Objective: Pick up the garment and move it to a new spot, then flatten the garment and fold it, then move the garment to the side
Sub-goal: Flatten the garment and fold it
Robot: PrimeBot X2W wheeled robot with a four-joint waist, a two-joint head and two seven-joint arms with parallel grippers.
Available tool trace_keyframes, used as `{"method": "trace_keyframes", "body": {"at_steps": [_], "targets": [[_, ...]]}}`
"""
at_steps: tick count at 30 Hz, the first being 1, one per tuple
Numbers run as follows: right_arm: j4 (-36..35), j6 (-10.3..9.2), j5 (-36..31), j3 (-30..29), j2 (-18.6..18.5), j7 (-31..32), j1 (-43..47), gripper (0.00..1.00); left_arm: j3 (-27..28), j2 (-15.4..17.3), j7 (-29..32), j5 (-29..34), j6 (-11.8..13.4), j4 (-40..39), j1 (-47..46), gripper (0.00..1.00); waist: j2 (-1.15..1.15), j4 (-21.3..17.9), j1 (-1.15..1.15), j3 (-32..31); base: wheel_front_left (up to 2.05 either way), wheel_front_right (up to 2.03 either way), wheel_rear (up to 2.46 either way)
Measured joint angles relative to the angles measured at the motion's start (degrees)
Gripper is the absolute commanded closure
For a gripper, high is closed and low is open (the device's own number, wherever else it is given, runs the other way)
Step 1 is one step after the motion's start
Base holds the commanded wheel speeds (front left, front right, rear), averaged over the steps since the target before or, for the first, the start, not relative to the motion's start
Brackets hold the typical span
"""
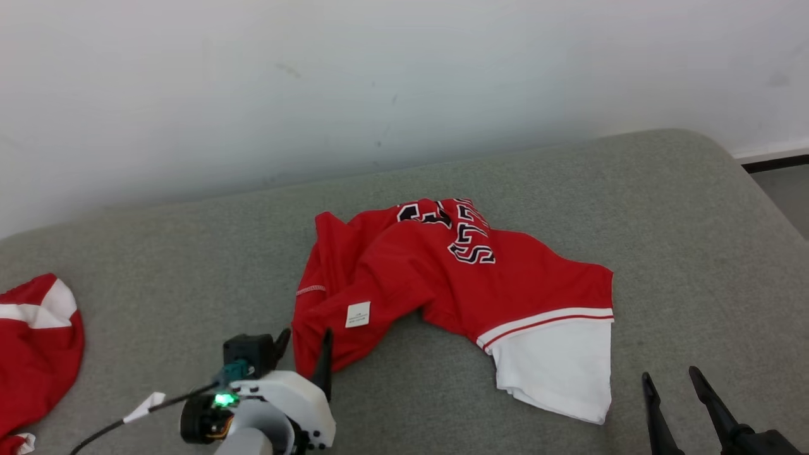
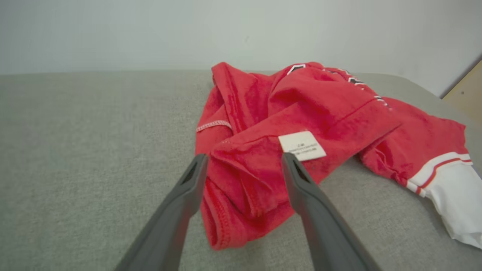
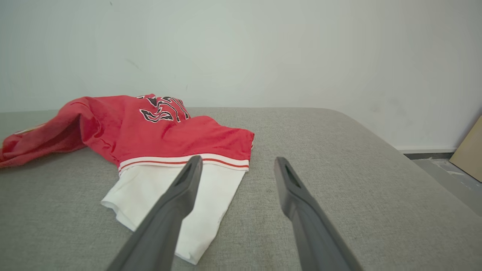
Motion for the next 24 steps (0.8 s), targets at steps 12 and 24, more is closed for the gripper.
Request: {"method": "trace_keyframes", "body": {"at_steps": [12,24], "targets": [[0.5,0.0,0.2,0.3,0.4,0.0,-0.5,0.0,1.1,0.0,2.9,-3.6,0.2,11.1,-7.2,0.0,0.0,-2.2,0.0,2.0,0.0,0.0,0.0],[1.3,0.0,0.6,1.5,1.1,0.0,-1.4,0.0,-1.3,0.0,4.1,-7.0,0.1,15.0,-10.5,0.4,0.0,-3.2,0.0,3.0,0.0,0.0,0.0]]}}
